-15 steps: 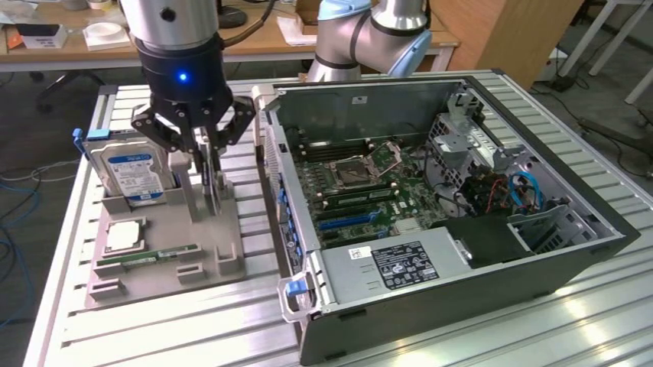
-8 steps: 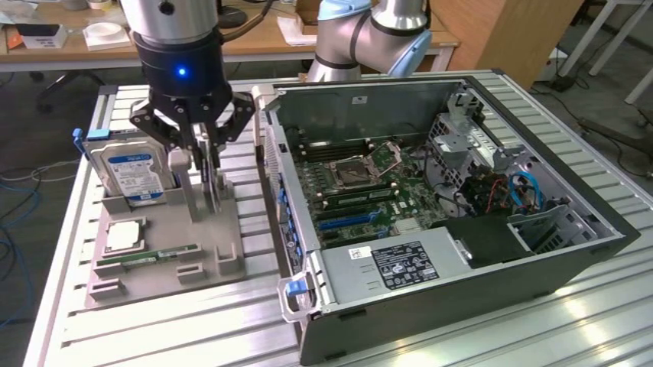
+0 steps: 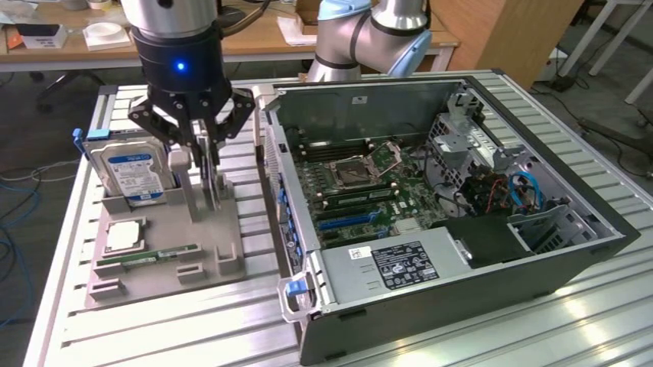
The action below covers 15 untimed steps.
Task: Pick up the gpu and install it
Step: 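Pick up the gpu and move the gpu toward the slot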
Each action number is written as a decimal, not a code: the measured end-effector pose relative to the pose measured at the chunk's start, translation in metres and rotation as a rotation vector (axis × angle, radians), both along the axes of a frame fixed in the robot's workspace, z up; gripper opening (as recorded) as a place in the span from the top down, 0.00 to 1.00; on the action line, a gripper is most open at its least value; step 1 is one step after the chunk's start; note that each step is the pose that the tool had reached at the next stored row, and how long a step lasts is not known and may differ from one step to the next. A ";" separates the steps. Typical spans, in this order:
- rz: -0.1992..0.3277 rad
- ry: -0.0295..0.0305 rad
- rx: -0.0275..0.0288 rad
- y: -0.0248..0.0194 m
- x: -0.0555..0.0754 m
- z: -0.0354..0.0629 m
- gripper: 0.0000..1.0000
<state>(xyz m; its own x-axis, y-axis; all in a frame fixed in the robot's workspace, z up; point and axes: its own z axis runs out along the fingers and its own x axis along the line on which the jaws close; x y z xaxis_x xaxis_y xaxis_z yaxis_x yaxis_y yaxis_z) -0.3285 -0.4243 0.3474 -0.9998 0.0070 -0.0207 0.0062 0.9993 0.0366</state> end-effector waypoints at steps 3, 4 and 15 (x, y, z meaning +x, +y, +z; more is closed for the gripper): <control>0.000 -0.0001 0.0000 0.0000 0.000 0.0012 0.74; 0.000 -0.0001 0.0001 0.0000 0.000 0.0016 0.74; 0.000 0.0000 0.0003 0.0000 0.000 0.0030 0.74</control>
